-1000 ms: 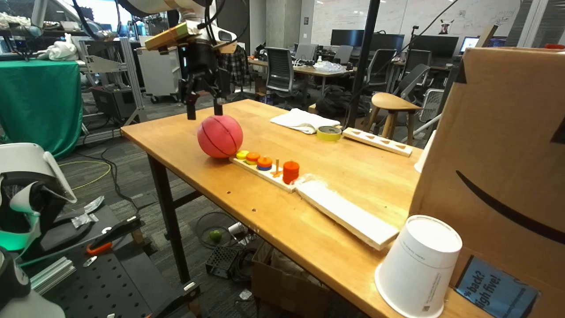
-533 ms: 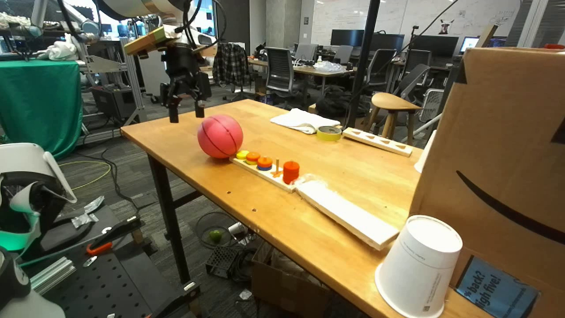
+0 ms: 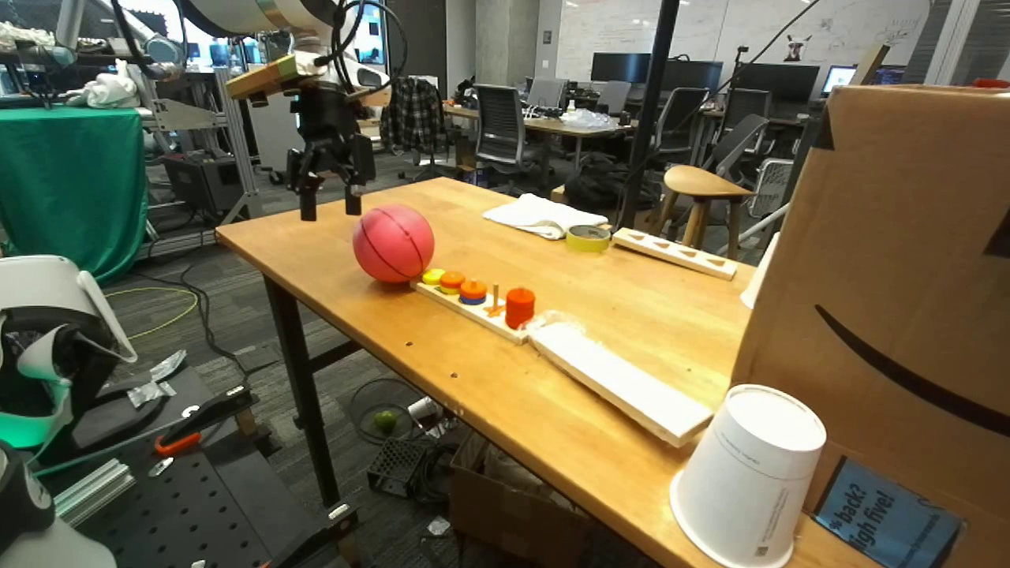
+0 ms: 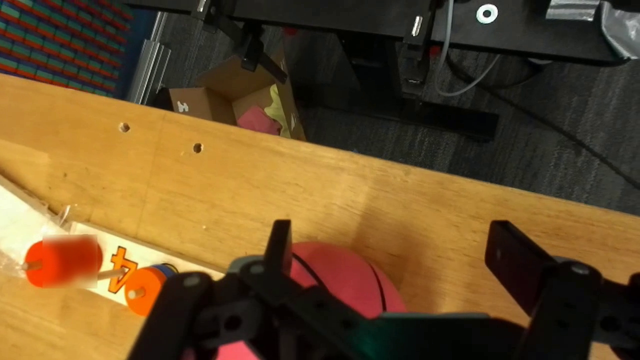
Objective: Push the ball toy forward.
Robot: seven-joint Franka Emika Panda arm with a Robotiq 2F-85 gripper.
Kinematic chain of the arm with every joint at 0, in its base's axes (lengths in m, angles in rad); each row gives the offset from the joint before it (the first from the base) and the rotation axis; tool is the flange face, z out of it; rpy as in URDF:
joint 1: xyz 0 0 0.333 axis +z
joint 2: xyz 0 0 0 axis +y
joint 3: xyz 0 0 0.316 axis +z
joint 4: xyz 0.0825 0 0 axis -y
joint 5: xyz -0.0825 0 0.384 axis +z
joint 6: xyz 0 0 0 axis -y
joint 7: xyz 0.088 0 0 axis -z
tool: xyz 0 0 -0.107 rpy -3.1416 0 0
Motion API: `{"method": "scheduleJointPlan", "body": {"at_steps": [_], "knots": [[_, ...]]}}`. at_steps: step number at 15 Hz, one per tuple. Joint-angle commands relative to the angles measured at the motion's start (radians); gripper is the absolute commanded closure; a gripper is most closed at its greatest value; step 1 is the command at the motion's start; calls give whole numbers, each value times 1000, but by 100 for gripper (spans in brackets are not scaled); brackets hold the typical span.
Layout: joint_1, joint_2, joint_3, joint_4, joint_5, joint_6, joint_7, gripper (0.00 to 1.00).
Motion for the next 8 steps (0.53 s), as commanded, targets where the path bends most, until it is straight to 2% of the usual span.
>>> {"method": "scheduleJointPlan", "body": {"at_steps": [1,8], "knots": [[-5,56,-13,67,13,-23,-7,0],[3,140,-33,168,7,-16,-5,0]]}}
